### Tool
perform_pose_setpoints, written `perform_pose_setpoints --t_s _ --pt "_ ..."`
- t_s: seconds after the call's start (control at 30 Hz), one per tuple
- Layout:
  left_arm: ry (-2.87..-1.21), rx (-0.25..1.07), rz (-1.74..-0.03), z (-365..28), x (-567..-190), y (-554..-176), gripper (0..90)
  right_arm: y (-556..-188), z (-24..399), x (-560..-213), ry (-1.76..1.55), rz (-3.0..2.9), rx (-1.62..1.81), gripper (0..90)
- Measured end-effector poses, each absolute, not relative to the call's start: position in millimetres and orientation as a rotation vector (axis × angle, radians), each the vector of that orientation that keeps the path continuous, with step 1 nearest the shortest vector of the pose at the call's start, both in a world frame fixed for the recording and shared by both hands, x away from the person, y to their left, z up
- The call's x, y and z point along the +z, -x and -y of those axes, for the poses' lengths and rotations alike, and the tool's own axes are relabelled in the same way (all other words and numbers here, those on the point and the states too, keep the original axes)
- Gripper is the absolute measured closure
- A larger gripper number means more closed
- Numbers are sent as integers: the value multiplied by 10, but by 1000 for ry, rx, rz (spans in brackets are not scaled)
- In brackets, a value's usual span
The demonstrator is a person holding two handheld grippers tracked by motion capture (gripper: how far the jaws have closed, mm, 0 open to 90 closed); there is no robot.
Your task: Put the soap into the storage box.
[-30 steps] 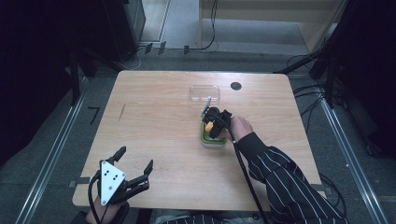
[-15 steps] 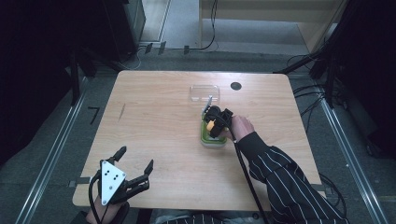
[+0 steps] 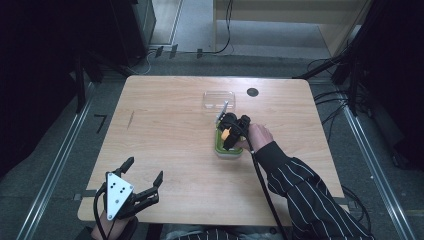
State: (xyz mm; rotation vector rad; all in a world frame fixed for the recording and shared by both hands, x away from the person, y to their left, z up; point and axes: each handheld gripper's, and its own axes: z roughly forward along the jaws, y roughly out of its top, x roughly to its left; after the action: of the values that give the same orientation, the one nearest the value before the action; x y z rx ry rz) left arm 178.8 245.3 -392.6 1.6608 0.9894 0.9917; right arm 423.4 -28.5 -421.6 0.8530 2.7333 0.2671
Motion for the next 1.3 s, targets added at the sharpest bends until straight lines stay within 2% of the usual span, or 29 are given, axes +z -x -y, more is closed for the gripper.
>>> perform_pose_setpoints --t_s 0.6,1.3 --pt "-1655 996 -993 -2461 -3926 -1777 130 -3917 565 -3964 -877 -2786 346 72" --pt "-1659 997 -990 -2459 -3926 -1776 130 -3493 967 -4032 -930 -2818 312 65"
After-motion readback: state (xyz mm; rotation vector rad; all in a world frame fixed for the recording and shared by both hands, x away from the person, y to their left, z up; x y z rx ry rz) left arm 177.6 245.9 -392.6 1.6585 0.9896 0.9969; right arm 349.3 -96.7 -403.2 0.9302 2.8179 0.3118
